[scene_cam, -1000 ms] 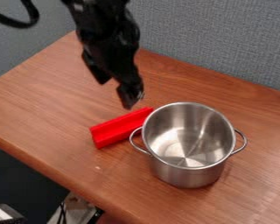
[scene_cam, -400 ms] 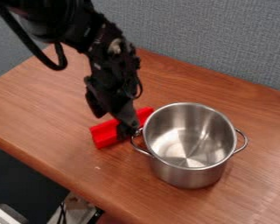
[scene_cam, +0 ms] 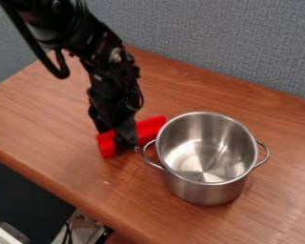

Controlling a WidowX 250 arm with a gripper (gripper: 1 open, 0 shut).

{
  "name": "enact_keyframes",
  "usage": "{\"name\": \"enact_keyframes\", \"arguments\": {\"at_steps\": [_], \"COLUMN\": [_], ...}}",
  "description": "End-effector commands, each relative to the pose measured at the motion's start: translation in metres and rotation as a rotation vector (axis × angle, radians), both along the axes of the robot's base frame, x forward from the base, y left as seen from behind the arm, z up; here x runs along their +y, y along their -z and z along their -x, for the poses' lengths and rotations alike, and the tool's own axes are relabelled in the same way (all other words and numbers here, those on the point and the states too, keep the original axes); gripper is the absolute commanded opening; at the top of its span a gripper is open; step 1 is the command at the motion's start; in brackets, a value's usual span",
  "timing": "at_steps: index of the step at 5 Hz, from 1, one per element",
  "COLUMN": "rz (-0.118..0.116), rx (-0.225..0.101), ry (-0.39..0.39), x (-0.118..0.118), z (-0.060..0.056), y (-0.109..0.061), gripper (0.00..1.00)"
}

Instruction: Put the red object in the metal pot

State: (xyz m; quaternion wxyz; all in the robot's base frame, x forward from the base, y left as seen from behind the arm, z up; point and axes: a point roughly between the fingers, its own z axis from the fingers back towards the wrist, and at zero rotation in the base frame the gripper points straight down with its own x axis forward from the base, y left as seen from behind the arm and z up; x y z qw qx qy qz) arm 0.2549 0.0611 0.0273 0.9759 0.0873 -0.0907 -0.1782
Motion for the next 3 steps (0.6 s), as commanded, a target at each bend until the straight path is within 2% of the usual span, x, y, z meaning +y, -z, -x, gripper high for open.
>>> {"name": "enact_keyframes", "arguments": {"at_steps": [1,2,3], "rz": [0.010,0.048,0.083], "rx": [-0.018,-0.054,-0.089], "ry": [0.036,-0.008,-0.075], "x": [0.011,0.037,0.074], "z": [-0.014,-0.021,-0.026], "y": [-0.016,-0.053,-0.093], "gripper": [0.00,0.00,0.00]}}
